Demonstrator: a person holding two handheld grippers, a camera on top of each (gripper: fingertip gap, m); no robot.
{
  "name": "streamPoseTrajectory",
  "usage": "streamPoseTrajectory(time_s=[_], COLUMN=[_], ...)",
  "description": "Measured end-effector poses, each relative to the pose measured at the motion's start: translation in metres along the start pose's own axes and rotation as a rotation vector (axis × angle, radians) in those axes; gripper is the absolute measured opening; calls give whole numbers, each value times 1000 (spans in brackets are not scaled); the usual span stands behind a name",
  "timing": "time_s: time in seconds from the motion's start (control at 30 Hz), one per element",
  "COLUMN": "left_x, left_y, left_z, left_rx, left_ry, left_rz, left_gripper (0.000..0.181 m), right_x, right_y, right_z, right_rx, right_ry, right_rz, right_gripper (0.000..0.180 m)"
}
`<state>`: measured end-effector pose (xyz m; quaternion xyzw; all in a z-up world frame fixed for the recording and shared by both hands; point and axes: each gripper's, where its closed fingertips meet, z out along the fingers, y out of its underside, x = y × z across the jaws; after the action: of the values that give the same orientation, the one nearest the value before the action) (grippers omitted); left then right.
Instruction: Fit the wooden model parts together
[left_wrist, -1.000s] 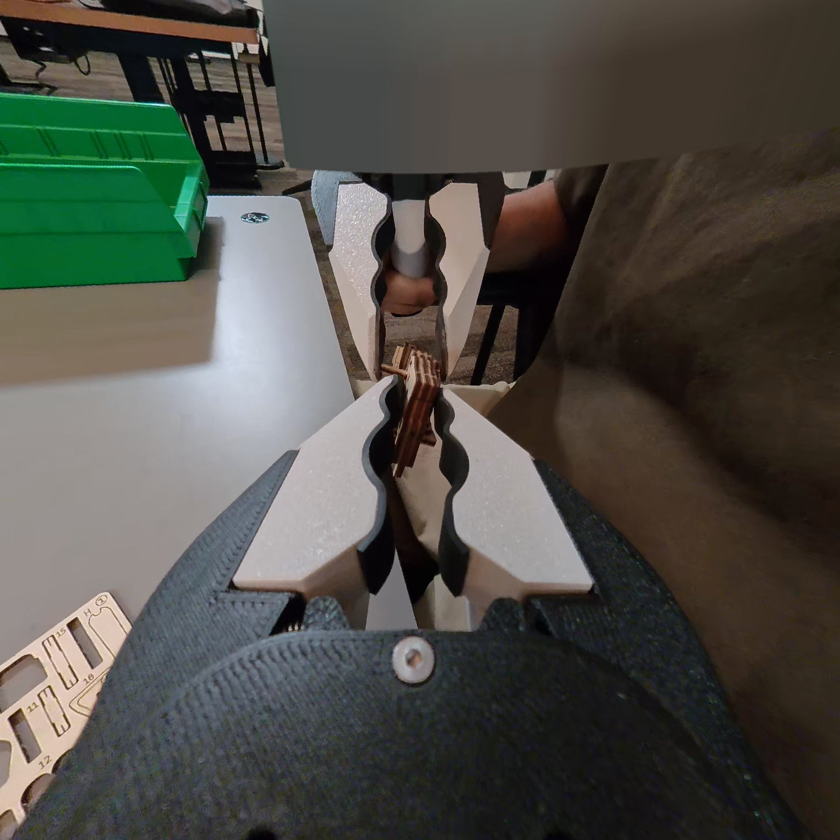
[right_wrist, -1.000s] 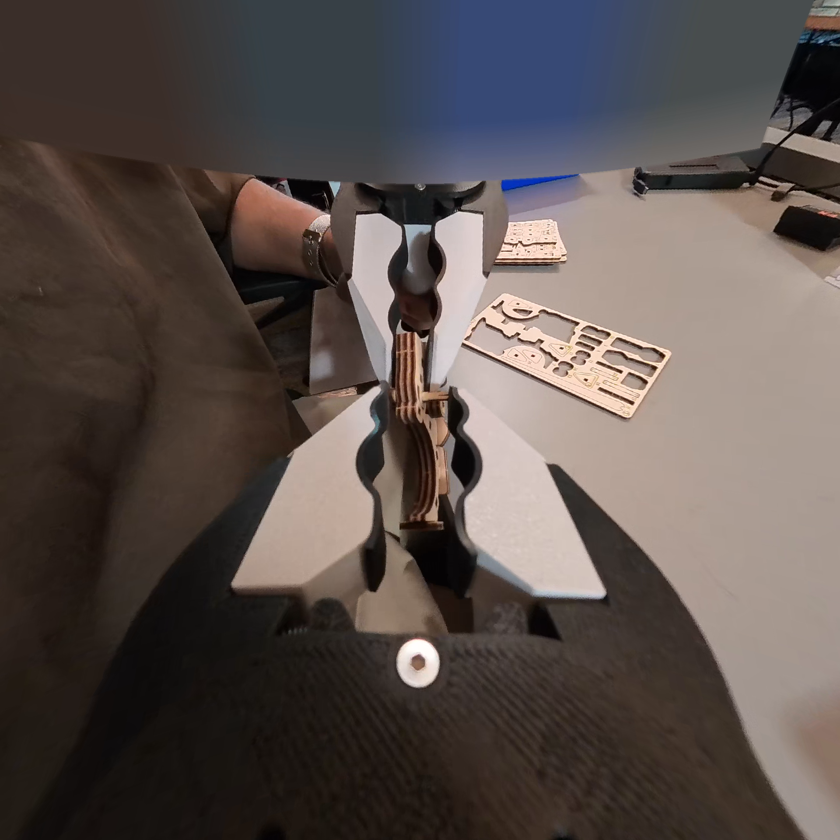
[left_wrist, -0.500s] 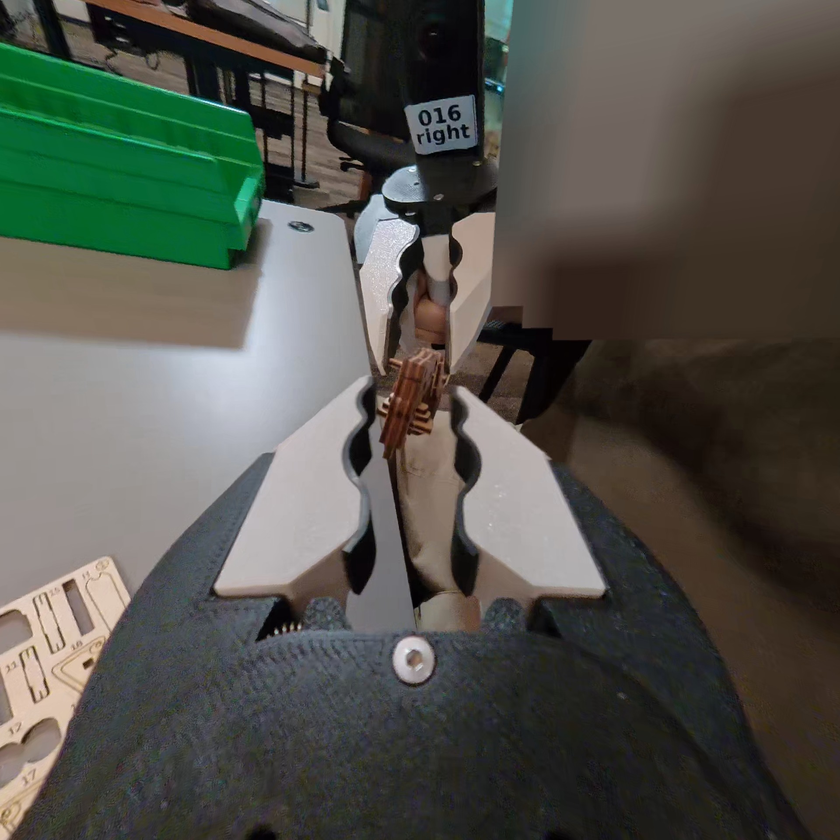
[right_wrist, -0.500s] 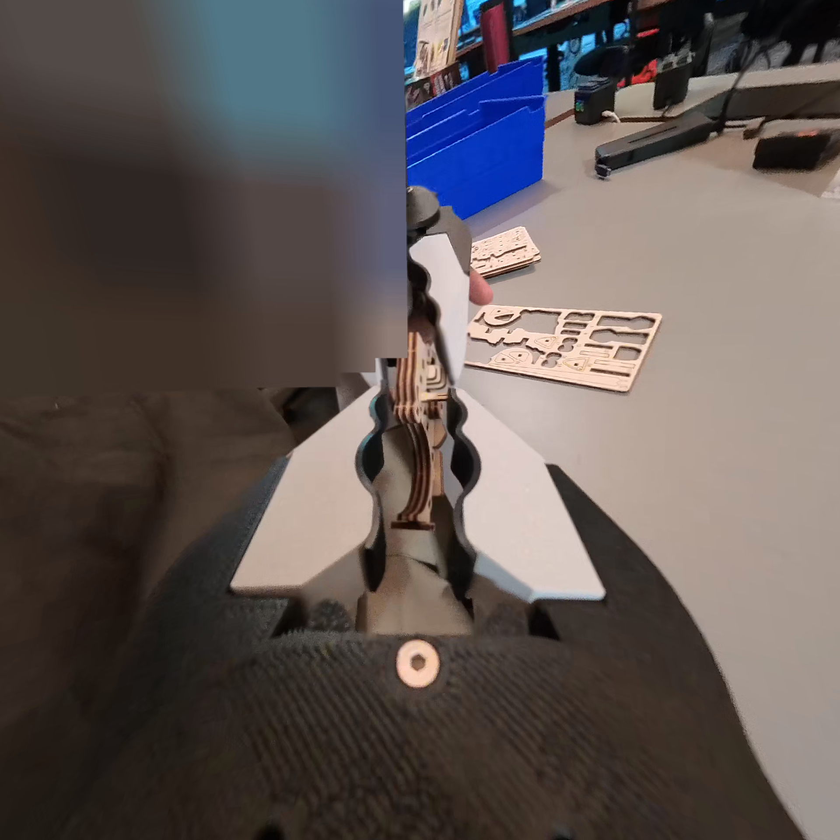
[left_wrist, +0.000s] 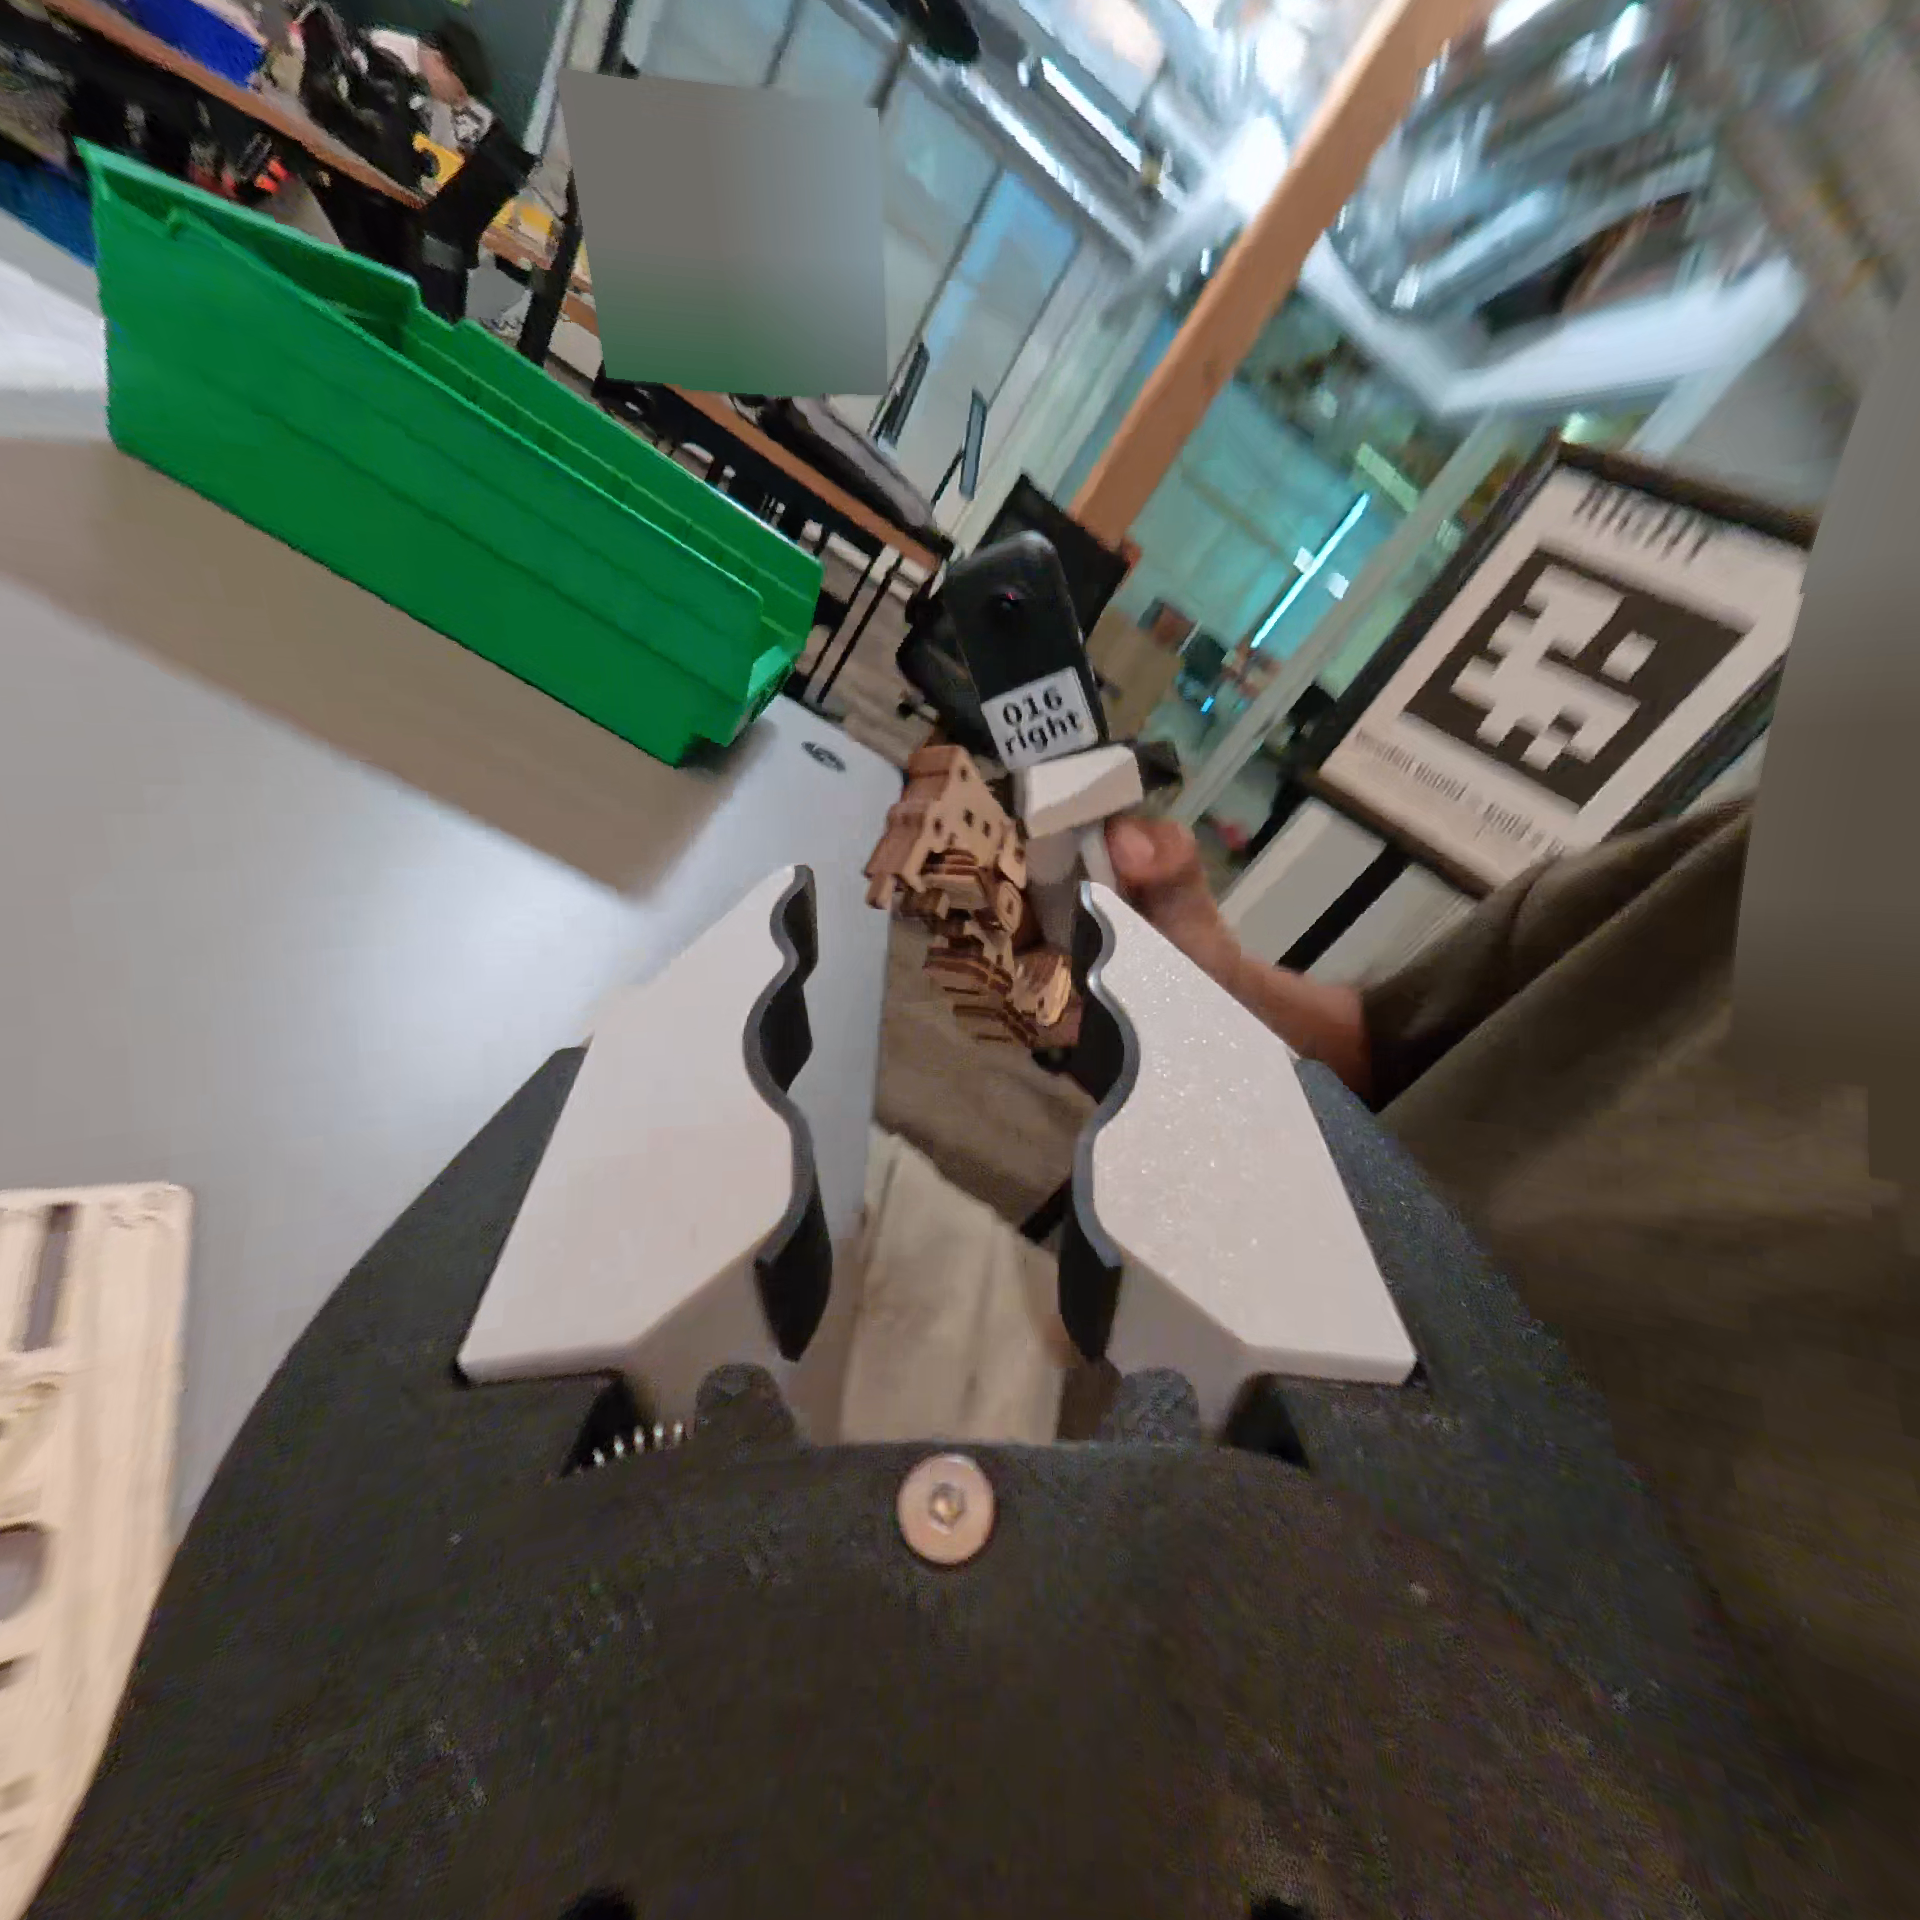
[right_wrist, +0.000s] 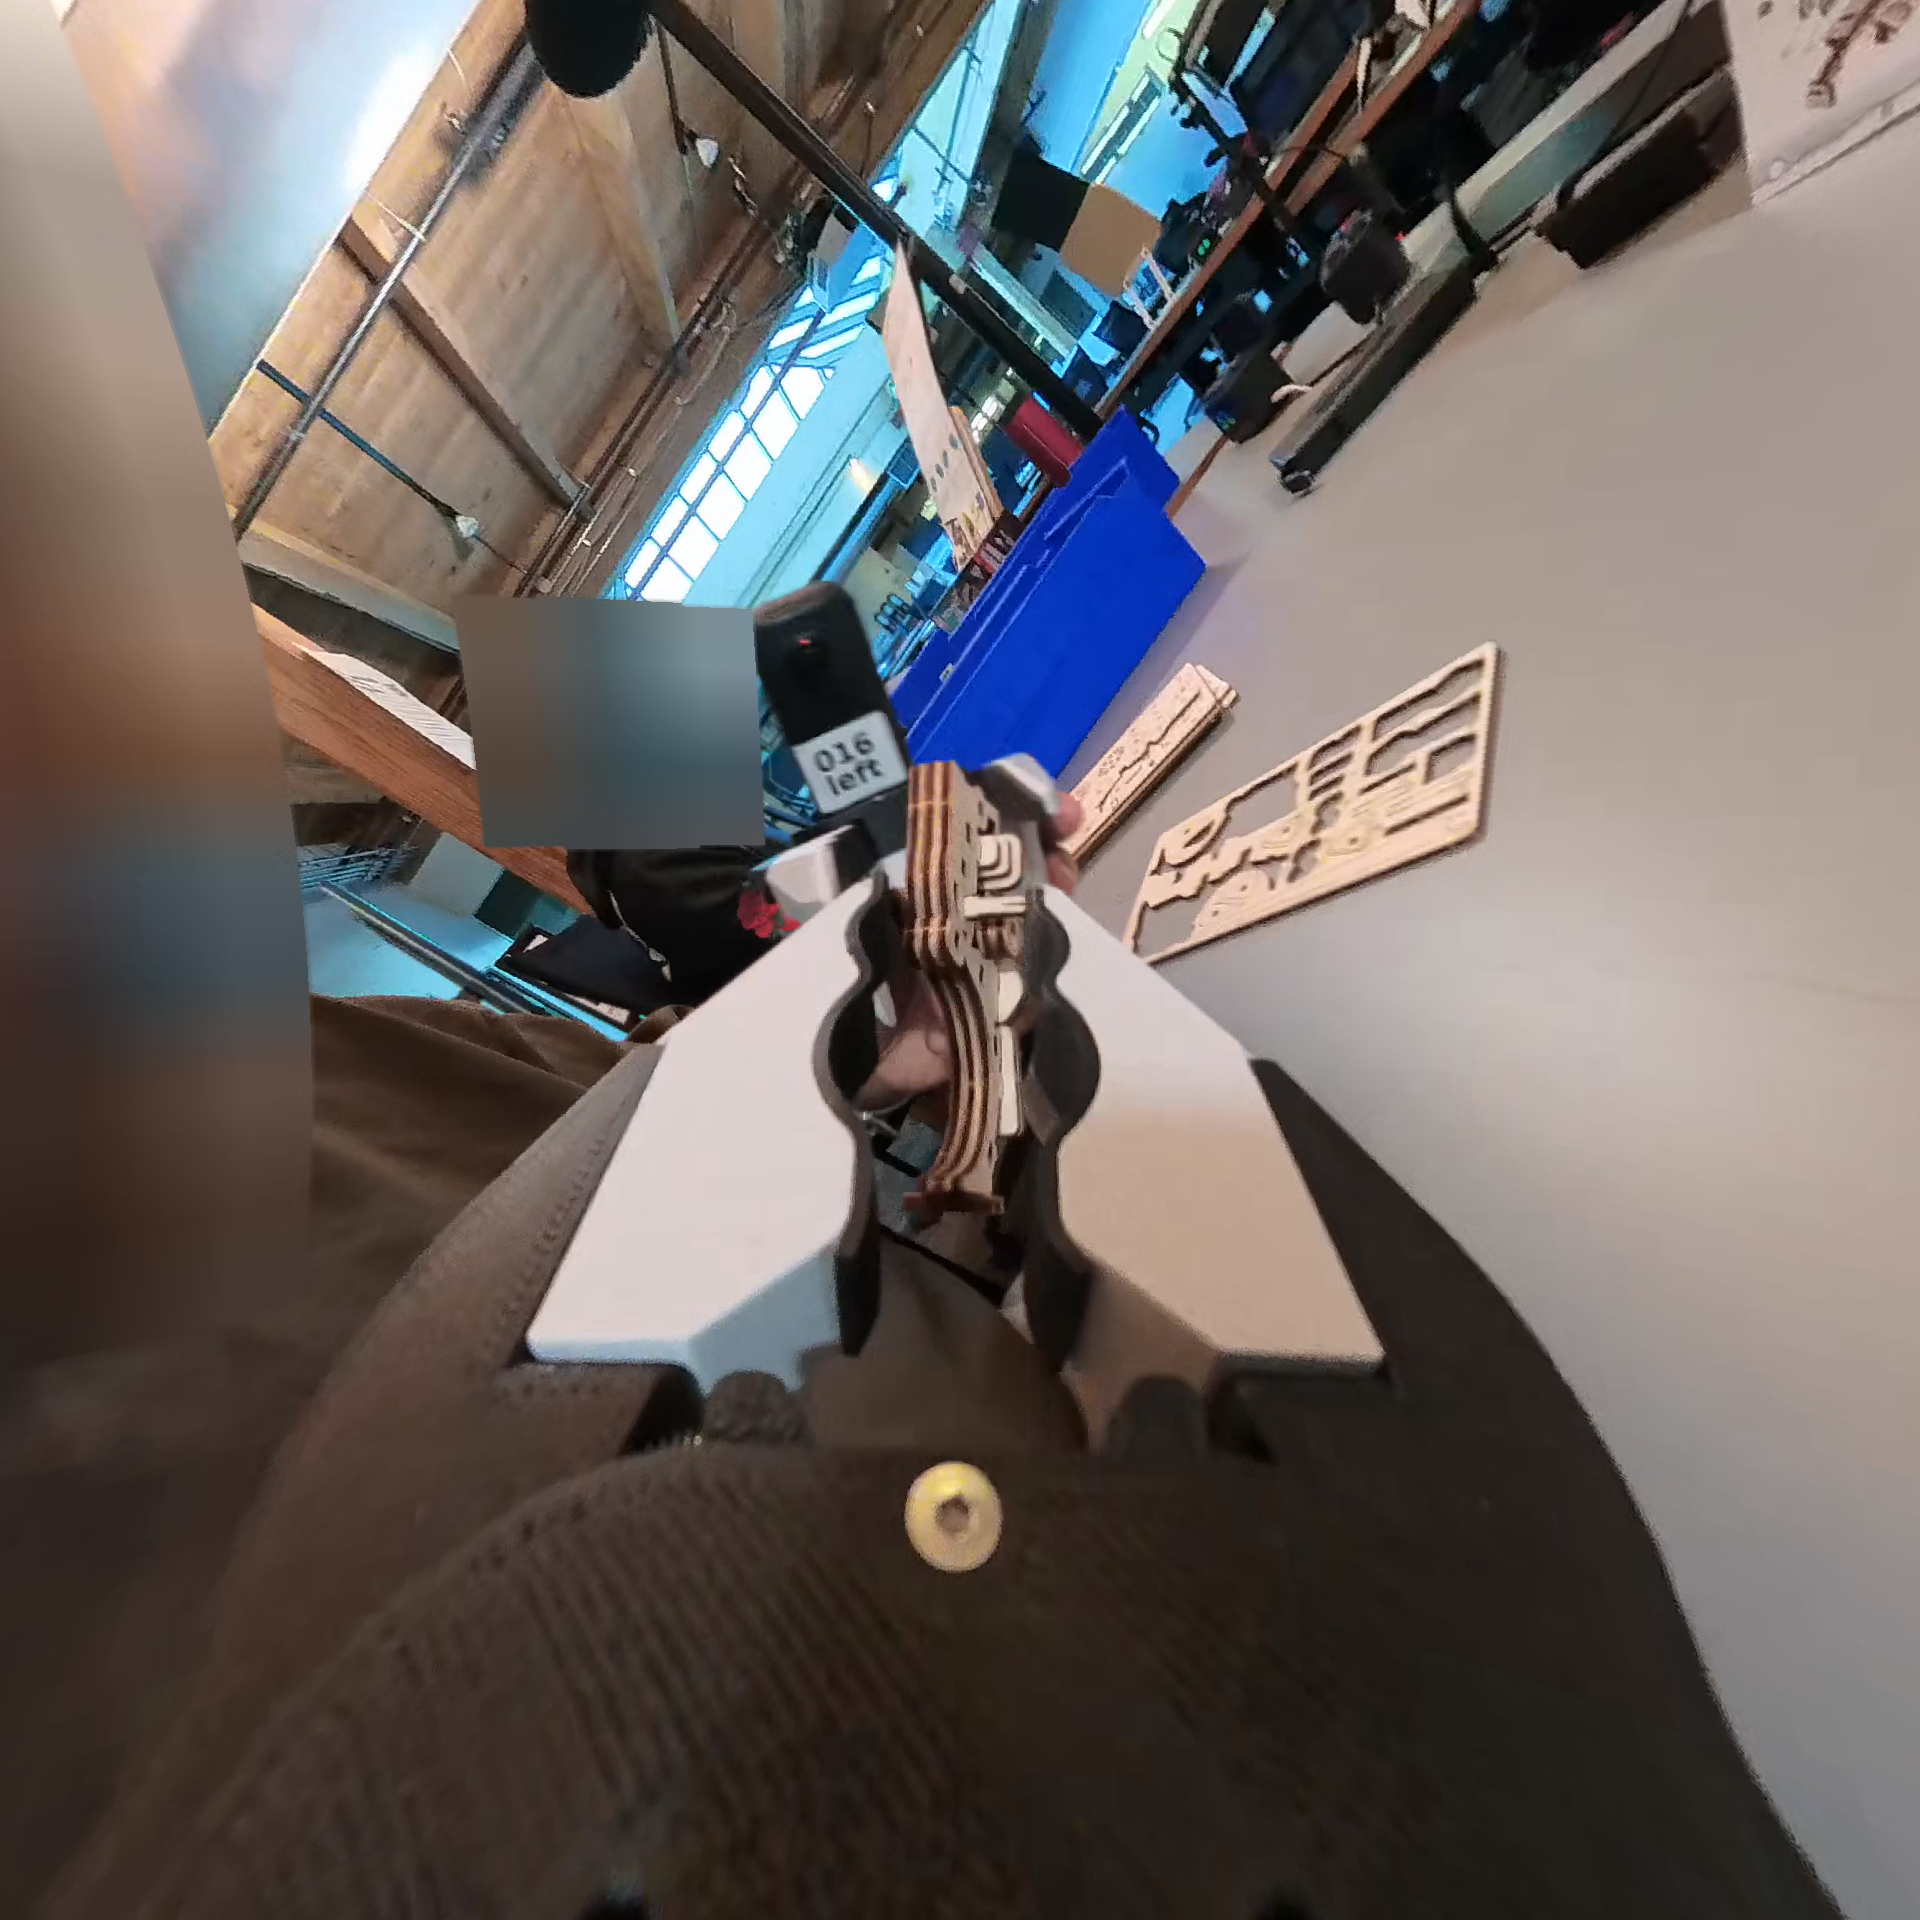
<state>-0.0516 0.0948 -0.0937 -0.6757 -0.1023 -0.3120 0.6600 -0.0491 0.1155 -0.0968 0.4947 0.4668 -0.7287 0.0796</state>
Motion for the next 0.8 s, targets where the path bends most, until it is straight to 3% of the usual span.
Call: streamPoseTrajectory(time_s=[0.1,0.37,0.6,0.8], left_x=[1,27,34,34], left_y=[2,-13,-15,-15], left_z=[7,5,1,-1], left_rx=[61,239,261,264], left_ry=[19,50,97,120], left_rz=[-127,-115,-125,-130], left_gripper=[46,27,22,19], right_x=[-12,-38,-48,-46], right_y=[-2,-8,-5,-3], right_z=[3,4,7,10], right_rx=[45,183,202,201], right_ry=[-11,7,82,100], right_rz=[-59,-246,-405,-414], right_gripper=[24,25,25,25])
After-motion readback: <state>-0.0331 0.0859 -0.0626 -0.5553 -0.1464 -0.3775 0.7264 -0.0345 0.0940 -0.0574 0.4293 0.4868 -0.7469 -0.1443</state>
